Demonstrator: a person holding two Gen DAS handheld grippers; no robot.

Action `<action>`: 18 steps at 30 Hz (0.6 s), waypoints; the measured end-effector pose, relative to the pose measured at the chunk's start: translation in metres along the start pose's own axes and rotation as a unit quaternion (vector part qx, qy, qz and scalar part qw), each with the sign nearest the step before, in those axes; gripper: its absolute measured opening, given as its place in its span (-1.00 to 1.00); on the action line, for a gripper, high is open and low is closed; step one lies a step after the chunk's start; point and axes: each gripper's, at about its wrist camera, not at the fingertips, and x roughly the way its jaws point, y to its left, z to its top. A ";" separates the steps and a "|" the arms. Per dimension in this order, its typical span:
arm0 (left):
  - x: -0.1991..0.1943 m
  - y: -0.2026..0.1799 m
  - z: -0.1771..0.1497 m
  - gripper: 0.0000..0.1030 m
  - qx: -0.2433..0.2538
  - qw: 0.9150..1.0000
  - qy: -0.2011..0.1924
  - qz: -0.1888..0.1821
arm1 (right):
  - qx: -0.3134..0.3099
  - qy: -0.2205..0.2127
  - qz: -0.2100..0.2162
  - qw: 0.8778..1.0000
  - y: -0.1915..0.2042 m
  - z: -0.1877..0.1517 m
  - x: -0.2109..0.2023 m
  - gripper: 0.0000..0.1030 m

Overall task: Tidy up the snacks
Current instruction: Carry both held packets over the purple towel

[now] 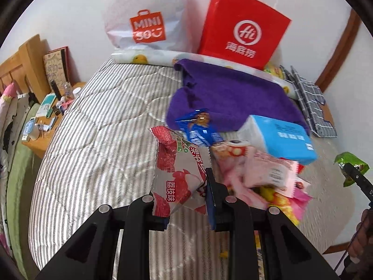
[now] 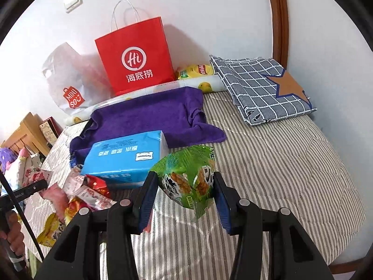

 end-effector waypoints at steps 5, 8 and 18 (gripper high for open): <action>-0.009 -0.017 -0.003 -0.53 0.009 1.000 -0.002 -0.017 | -0.010 0.004 0.000 1.000 0.005 -0.003 -0.009 -0.12; -0.014 -0.026 -0.004 -0.53 0.018 1.000 -0.004 -0.020 | -0.015 0.003 0.005 1.000 0.009 -0.005 -0.014 -0.12; -0.027 -0.051 -0.001 -0.53 0.035 0.999 -0.013 -0.030 | -0.031 -0.008 0.021 0.999 0.023 0.001 -0.024 -0.12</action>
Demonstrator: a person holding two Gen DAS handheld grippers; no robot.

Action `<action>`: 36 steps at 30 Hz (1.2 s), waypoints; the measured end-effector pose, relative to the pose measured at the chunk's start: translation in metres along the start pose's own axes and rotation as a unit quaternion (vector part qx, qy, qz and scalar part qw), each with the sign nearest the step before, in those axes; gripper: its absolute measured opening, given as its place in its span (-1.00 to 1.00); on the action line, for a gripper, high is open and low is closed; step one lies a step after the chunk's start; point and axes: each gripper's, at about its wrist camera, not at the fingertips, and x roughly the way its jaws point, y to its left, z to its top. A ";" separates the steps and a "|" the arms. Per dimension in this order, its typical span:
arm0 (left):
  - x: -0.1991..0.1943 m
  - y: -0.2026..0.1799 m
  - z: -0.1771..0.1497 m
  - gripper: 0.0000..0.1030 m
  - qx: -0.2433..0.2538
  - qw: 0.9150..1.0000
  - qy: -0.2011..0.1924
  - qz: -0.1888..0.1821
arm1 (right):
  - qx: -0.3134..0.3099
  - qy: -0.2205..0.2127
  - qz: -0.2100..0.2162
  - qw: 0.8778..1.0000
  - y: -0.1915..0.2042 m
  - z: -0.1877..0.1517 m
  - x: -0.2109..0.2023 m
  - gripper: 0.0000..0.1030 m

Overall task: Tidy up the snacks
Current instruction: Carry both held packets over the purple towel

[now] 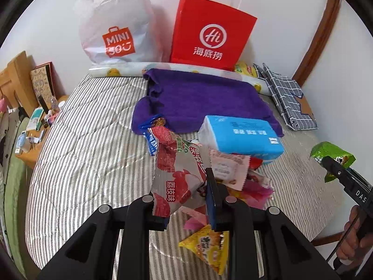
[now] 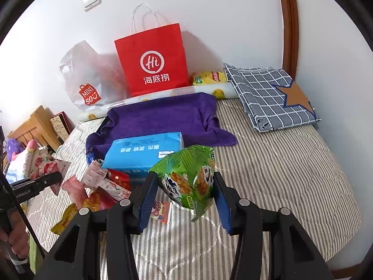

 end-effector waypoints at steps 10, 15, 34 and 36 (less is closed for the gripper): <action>-0.003 -0.016 0.009 -0.53 0.007 1.000 -0.003 -0.021 | -0.005 0.001 0.009 1.000 0.006 0.006 -0.002 -0.12; -0.002 -0.023 0.016 -0.53 0.012 1.000 -0.002 -0.027 | -0.006 -0.002 0.017 1.000 0.009 0.014 -0.004 -0.12; 0.023 -0.045 0.077 -0.53 0.039 0.998 0.002 -0.043 | -0.016 -0.019 0.025 0.999 0.016 0.067 0.027 -0.12; 0.028 -0.045 0.088 -0.53 0.042 0.998 0.000 -0.042 | -0.019 -0.023 0.024 0.999 0.016 0.075 0.032 -0.12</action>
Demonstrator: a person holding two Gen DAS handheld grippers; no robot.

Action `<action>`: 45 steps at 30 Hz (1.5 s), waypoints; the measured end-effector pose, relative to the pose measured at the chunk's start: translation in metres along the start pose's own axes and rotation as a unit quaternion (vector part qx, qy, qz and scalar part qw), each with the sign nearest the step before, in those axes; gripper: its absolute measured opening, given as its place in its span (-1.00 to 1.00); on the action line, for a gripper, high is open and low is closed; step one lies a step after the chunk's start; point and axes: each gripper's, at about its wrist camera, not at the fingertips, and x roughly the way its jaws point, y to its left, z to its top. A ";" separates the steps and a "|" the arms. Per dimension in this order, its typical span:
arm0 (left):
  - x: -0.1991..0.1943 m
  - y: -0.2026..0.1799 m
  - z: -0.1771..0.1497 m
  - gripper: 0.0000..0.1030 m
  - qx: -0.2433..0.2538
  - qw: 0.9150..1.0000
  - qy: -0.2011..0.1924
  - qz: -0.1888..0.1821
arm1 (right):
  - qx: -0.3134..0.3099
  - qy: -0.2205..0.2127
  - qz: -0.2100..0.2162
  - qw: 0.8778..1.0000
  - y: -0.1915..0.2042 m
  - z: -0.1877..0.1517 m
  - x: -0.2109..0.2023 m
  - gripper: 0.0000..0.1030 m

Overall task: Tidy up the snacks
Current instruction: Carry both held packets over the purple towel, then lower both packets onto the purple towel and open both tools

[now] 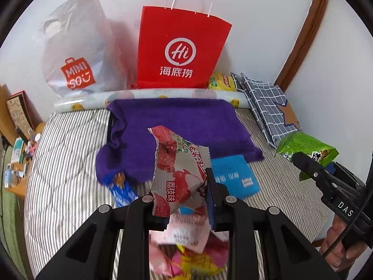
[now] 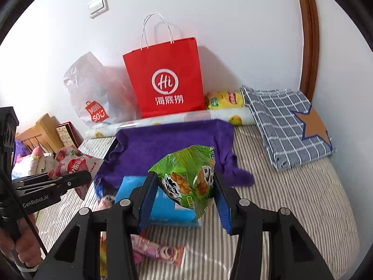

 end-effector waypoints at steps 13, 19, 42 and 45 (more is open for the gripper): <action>0.040 0.032 0.045 -0.52 -0.016 1.000 0.007 0.016 | -0.004 0.000 -0.017 1.000 -0.019 0.039 0.059 -0.12; 0.056 0.044 0.063 -0.52 -0.015 1.000 0.010 0.024 | -0.006 0.009 -0.022 1.000 -0.024 0.046 0.083 -0.12; 0.126 0.072 0.085 -0.52 -0.033 0.998 0.050 0.028 | 0.005 0.046 -0.033 0.998 -0.050 0.052 0.159 -0.12; 0.134 0.071 0.082 -0.52 -0.029 0.997 0.058 0.029 | 0.008 0.052 -0.031 0.998 -0.052 0.051 0.166 -0.12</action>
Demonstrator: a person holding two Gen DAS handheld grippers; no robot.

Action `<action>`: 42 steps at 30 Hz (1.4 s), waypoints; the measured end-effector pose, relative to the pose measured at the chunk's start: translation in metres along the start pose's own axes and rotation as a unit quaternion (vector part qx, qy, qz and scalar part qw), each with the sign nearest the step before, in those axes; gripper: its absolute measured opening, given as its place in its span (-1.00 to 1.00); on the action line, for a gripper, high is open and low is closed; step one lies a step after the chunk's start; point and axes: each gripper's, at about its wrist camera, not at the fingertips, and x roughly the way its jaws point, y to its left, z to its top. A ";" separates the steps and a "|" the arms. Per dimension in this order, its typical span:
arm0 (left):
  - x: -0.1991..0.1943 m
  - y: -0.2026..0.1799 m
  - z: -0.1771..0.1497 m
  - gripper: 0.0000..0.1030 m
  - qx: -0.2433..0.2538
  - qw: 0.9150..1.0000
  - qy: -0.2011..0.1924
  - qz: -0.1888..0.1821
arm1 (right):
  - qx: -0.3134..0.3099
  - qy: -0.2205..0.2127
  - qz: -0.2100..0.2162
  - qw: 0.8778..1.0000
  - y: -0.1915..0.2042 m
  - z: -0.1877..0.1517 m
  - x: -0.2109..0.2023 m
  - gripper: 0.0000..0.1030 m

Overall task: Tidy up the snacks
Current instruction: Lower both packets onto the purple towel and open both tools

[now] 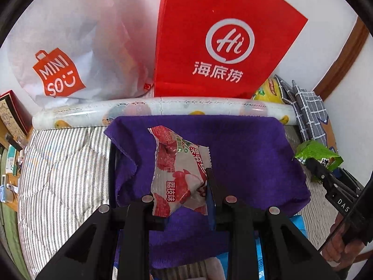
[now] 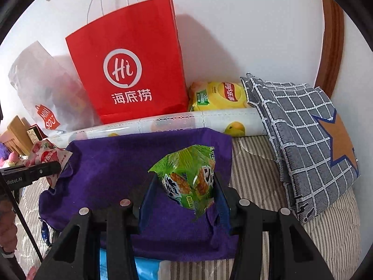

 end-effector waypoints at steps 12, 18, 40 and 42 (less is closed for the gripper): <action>0.022 -0.001 -0.005 -0.52 0.000 1.000 0.024 0.004 | 0.003 0.022 0.002 1.000 -0.007 -0.005 0.020 -0.12; 0.027 -0.003 -0.010 -0.52 0.004 0.999 0.031 0.008 | -0.003 0.031 0.002 1.000 -0.004 -0.007 0.025 -0.12; 0.035 -0.007 -0.014 -0.52 0.008 0.999 0.047 0.012 | 0.004 0.043 0.004 0.999 -0.006 -0.007 0.025 -0.11; 0.034 -0.007 -0.014 -0.52 0.006 0.999 0.047 0.012 | 0.005 0.043 0.004 0.999 -0.006 -0.007 0.025 -0.11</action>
